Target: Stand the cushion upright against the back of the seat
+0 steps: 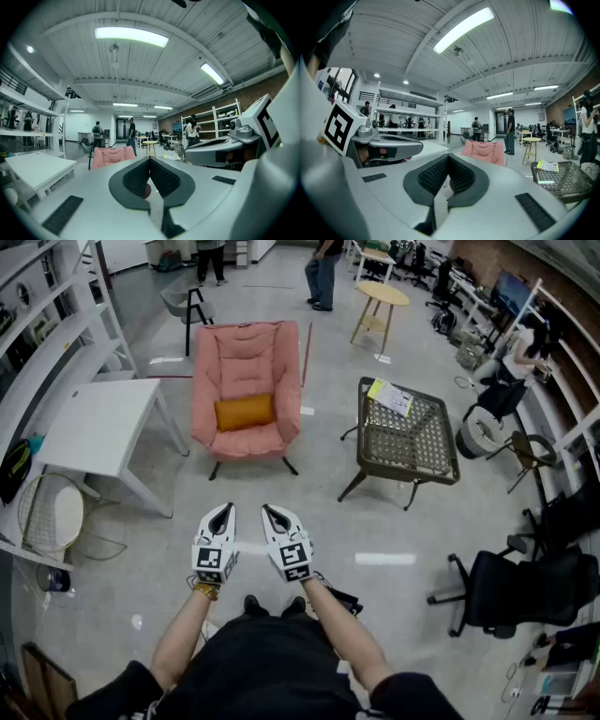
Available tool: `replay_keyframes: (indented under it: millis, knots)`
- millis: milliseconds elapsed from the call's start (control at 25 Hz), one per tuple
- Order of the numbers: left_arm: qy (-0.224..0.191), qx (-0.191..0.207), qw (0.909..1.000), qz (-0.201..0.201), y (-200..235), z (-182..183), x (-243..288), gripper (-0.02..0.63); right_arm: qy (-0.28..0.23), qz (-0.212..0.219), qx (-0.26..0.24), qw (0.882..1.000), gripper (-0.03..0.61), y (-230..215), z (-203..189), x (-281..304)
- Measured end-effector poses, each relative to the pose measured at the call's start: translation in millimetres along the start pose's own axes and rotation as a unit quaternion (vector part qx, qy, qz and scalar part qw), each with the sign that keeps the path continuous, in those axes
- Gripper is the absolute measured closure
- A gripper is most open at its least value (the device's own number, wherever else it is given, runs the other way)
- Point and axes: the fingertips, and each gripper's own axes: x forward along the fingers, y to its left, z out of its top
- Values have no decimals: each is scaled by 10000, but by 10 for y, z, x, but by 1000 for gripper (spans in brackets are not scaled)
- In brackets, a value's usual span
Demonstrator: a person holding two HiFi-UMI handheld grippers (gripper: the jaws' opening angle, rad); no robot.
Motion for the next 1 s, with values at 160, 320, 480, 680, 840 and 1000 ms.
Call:
replay_keyframes:
  millis: [160, 320, 480, 680, 840, 1000]
  knots:
    - [-10, -45, 10000, -45, 72, -16, 54, 601, -29, 103, 100, 9999, 565, 55, 36, 133]
    - [-40, -50, 10000, -65, 170, -34, 72, 601, -114, 290, 246, 9992, 563, 170, 63, 249]
    - [-100, -107, 9999, -72, 304, 7, 62, 601, -45, 19, 7, 10000, 563, 183, 63, 360]
    - [-192, -159, 9996, -140, 558, 113, 101, 601, 13, -32, -152, 9999, 563, 322, 94, 590]
    - [-240, -27, 9994, -236, 672, 147, 139, 601, -4, -103, -206, 9997, 563, 378, 98, 756]
    - [-291, -62, 9991, -297, 727, 77, 258, 601, -65, -182, -125, 9997, 563, 320, 158, 879]
